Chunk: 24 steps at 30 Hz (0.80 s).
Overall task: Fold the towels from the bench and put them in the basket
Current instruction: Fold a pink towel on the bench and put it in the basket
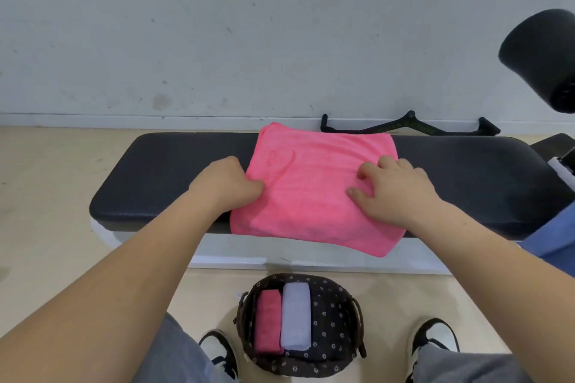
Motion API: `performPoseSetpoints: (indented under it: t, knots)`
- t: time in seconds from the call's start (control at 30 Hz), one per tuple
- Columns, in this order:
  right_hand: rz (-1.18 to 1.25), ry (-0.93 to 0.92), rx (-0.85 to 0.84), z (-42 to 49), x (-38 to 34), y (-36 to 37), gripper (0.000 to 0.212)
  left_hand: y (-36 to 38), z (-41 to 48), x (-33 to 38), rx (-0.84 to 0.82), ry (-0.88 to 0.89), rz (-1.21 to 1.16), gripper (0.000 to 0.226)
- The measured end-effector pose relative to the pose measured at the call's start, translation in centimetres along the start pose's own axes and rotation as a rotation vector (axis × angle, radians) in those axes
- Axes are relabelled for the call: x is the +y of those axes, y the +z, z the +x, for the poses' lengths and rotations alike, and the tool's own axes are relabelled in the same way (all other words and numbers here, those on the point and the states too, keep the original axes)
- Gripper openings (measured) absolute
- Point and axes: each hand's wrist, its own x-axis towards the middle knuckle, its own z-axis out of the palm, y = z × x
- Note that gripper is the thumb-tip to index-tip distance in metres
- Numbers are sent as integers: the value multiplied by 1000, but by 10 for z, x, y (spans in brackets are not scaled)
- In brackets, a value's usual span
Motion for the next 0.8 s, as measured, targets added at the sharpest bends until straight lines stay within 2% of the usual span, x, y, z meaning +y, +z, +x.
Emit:
performPoseSetpoints:
  t: [0.1, 0.2, 0.3, 0.37, 0.47, 0.57, 0.63, 0.73, 0.8]
  knots:
    - [-106, 49, -105, -12, -7, -13, 50, -3, 2, 13, -56, 11, -59, 19]
    - [-54, 74, -146, -24, -3, -16, 41, -2, 10, 29, -43, 97, -92, 4]
    - [89, 49, 5, -21, 10, -14, 39, 3, 22, 40, -29, 163, -117, 6]
    - [152, -21, 84, -11, 23, -4, 46, 5, 33, 46, 1, 206, -155, 10]
    - [201, -94, -65, 0, 44, 13, 62, 6, 52, 55, 226, 273, -130, 14]
    - [164, -71, -119, -1, 55, 23, 64, 4, 60, 64, 512, 329, 85, 20]
    - [131, -11, -138, -3, 54, 22, 64, 7, 52, 71, 562, 390, 192, 23]
    - [93, 58, -167, -6, 51, 20, 66, 26, 18, 87, 409, 542, 127, 14]
    - [49, 110, -144, -9, 48, 17, 65, 42, -15, 101, 232, 676, 98, 24]
